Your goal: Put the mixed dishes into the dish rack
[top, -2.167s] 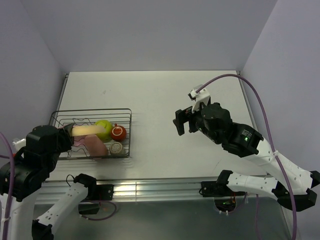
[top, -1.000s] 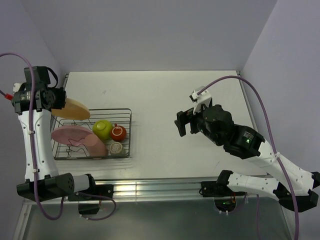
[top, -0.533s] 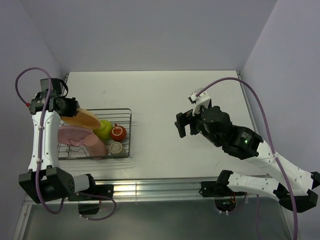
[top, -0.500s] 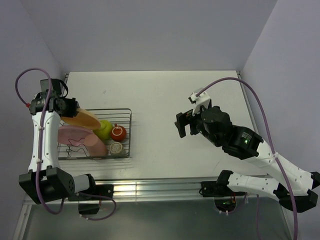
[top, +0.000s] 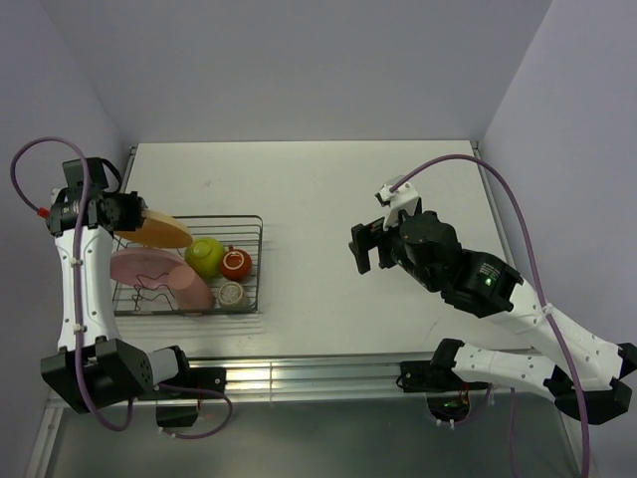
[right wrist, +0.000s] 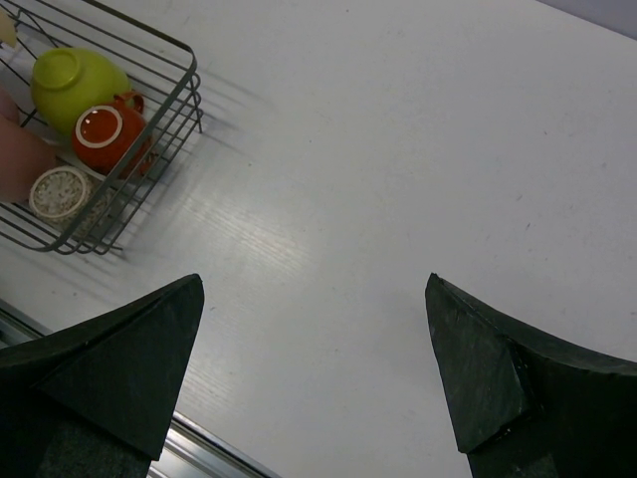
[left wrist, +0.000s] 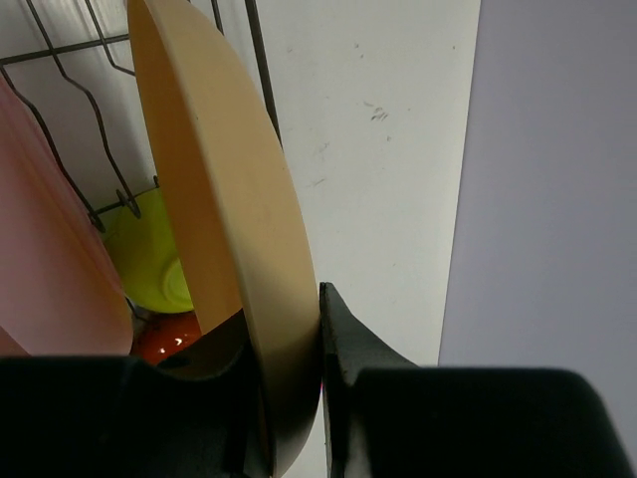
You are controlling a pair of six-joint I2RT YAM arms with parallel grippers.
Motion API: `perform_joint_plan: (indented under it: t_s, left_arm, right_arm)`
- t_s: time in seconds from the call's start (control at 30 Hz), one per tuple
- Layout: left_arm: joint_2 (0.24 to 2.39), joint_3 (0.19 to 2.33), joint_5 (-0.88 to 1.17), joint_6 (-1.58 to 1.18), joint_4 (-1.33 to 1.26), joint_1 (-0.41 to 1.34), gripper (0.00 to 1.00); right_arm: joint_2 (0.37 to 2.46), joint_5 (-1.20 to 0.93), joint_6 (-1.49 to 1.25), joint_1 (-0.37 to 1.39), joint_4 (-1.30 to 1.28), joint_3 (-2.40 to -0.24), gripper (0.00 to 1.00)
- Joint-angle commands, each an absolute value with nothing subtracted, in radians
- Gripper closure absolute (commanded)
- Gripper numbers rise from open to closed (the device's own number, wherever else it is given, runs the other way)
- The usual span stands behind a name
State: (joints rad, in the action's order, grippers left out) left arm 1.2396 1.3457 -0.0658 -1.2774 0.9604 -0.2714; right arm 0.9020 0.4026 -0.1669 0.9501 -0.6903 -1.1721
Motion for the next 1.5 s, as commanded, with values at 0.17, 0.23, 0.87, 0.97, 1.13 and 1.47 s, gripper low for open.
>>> perform_joint_plan:
  t_s: [0.17,0.23,0.87,0.97,1.13,1.47]
  left_arm:
    - [1.17,1.24,-0.014,-1.278,0.879,-0.313,1.0]
    - [1.17,1.229,-0.017,-1.266,0.881,-0.313,1.0]
    - [1.16,1.065,0.025,-1.247,0.862,-0.403,0.6]
    - [1.164,1.066,0.031,-1.243,0.87,-0.416,0.46]
    - [1.172,1.074,0.035,-1.233,0.877,-0.434,0.23]
    - [1.187,1.195,0.029,-1.232,0.962,-0.437,0.15]
  right_arm:
    - [0.894,0.419,-0.169,0.942,-0.66,-1.175,0.0]
    - [0.896,0.416,-0.169,0.94,-0.658,-1.175,0.0]
    - [0.902,0.417,-0.17,0.94,-0.666,-1.184,0.0]
    - [0.905,0.417,-0.17,0.94,-0.666,-1.187,0.0]
    - [0.907,0.416,-0.17,0.94,-0.666,-1.189,0.0]
    - [0.91,0.405,-0.175,0.94,-0.667,-1.193,0.0]
